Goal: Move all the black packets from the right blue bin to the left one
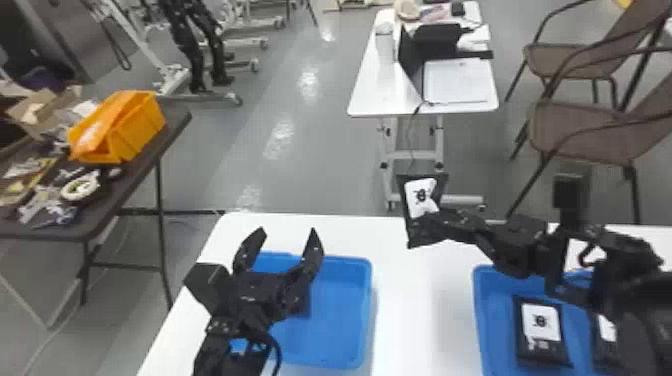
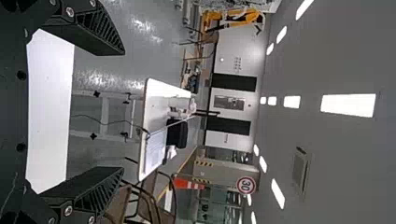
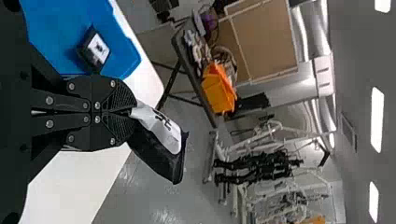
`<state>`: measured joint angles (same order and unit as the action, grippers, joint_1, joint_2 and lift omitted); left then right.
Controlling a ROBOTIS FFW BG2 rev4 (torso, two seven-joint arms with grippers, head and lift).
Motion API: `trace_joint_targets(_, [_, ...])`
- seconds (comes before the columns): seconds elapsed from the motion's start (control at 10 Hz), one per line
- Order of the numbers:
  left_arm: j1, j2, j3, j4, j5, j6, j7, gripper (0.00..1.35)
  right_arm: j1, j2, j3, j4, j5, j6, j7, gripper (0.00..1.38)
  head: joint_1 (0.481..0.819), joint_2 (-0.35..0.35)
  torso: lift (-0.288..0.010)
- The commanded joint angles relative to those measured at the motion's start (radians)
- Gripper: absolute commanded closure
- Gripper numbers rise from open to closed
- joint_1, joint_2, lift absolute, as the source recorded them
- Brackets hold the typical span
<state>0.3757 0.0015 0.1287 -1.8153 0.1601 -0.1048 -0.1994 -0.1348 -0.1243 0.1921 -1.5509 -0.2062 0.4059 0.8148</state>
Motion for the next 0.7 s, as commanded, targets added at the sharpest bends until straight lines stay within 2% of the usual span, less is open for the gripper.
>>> trace_joint_targets(0.0, [-0.014,-0.004,-0.009,-0.009,0.027,0.01,0.0,0.15,-0.078,0.008,0.064,0.141,-0.104,-0.071,0.03,1.28,0.695,0.269,0.0])
trace_joint_targets(0.1, [-0.026,-0.004,-0.021,-0.022,0.055,0.047,0.0,0.15,-0.115,0.009,0.102,0.199,-0.165,-0.078,0.061,1.28,0.695,0.287,0.0])
trace_joint_targets(0.2, [-0.038,-0.004,-0.029,-0.064,0.059,0.135,0.0,0.15,-0.15,0.008,0.132,0.23,-0.187,-0.065,0.107,1.28,0.695,0.301,0.0])
trace_joint_targets(0.3, [-0.05,-0.004,-0.034,-0.081,0.087,0.155,0.0,0.15,-0.19,0.008,0.175,0.288,-0.243,-0.056,0.181,1.28,0.695,0.305,0.0])
trace_joint_targets(0.4, [-0.067,0.003,-0.038,-0.081,0.157,0.175,-0.002,0.15,-0.21,0.009,0.201,0.333,-0.305,-0.05,0.233,1.28,0.695,0.315,0.0])
trace_joint_targets(0.6, [-0.086,0.018,-0.035,-0.091,0.335,0.264,-0.012,0.15,-0.21,0.009,0.204,0.339,-0.32,-0.048,0.245,1.28,0.695,0.327,0.0])
